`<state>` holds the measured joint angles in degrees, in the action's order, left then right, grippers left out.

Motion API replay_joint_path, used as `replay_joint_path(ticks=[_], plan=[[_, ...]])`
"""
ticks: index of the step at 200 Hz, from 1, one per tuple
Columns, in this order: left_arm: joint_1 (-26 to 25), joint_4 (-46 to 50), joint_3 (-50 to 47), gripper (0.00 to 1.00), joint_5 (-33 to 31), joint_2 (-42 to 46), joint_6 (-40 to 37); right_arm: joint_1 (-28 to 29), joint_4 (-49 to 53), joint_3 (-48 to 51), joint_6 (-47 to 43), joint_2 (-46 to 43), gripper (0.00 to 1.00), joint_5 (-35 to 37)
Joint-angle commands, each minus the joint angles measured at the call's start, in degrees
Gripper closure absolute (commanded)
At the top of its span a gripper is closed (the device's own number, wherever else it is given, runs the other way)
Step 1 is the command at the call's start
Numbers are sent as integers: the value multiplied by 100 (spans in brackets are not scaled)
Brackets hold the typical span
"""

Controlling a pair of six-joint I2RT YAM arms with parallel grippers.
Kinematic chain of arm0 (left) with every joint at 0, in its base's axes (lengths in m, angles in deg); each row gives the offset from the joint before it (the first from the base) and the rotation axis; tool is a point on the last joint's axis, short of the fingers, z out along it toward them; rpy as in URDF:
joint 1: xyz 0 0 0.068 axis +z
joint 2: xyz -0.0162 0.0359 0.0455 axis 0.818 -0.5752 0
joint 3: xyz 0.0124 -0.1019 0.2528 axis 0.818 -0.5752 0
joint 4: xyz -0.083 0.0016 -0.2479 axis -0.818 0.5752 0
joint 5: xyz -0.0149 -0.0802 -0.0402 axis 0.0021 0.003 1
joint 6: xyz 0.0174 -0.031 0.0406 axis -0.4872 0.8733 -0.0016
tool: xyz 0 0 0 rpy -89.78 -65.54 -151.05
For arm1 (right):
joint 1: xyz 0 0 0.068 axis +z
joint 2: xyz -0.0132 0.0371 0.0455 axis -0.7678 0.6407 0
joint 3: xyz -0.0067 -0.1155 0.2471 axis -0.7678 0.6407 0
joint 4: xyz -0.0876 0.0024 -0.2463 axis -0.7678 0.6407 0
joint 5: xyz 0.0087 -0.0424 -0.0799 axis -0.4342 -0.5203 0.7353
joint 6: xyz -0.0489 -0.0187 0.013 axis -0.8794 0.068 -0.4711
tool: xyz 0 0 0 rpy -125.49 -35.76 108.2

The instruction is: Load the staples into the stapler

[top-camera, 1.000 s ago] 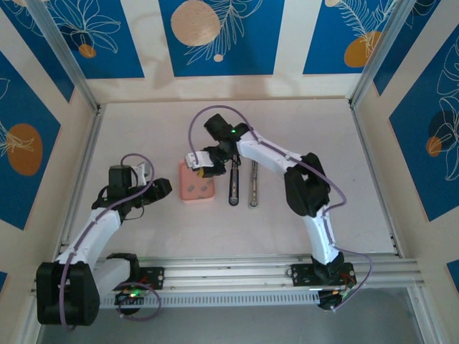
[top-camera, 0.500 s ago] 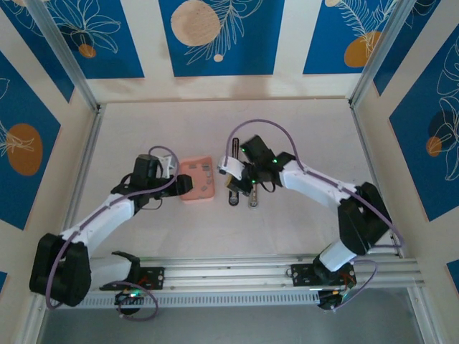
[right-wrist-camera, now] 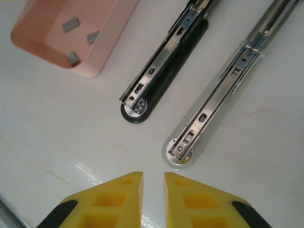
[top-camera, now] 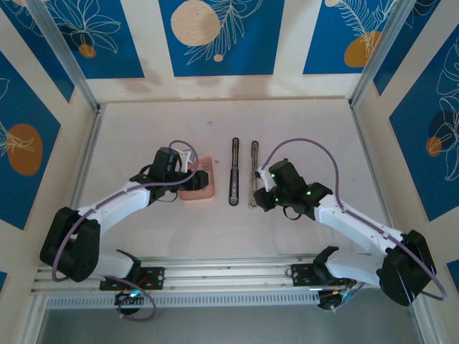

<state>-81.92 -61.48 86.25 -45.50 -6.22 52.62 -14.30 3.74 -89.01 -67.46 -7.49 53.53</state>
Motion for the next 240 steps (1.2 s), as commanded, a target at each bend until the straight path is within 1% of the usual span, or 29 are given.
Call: replay_joint_path(ticks=[1,39,57,77,99,115,132,151,170,199,210,240], plan=[[-31,-5,274,43,-153,-73,-81,-122,121,-128,459,2,77,-270],[73,458,550,41,-412,-129,-211,-127,166,-477,552,316,72,-480],[256,832,723,41,-608,-57,-407,-123,135,-668,590,509,70,-613],[570,1238,865,40,-801,144,-616,-123,179,-918,635,741,67,-677],[883,1747,1045,40,-1057,372,-1018,-163,89,-1053,763,901,64,-701],[1003,2200,1256,41,-1366,445,-1342,-297,-117,-1080,970,1002,63,-952],[1056,2579,1485,41,-1699,481,-1623,-450,-325,-1106,1152,1134,62,-1308],[1057,2851,1626,43,-1957,490,-1865,-507,-422,-1167,1215,1284,62,-1443],[1060,2957,1660,45,-1866,427,-1967,-501,-414,-1251,1239,1434,61,-1510],[1002,2862,1533,50,-1203,304,-2083,-466,-392,-1301,1189,1603,60,-1597],[897,2884,1505,52,-1191,246,-2124,-475,-397,-1309,1172,1646,60,-1600],[561,3146,1656,53,-1326,-75,-2292,-485,-394,-1311,1181,1697,60,-1599]])
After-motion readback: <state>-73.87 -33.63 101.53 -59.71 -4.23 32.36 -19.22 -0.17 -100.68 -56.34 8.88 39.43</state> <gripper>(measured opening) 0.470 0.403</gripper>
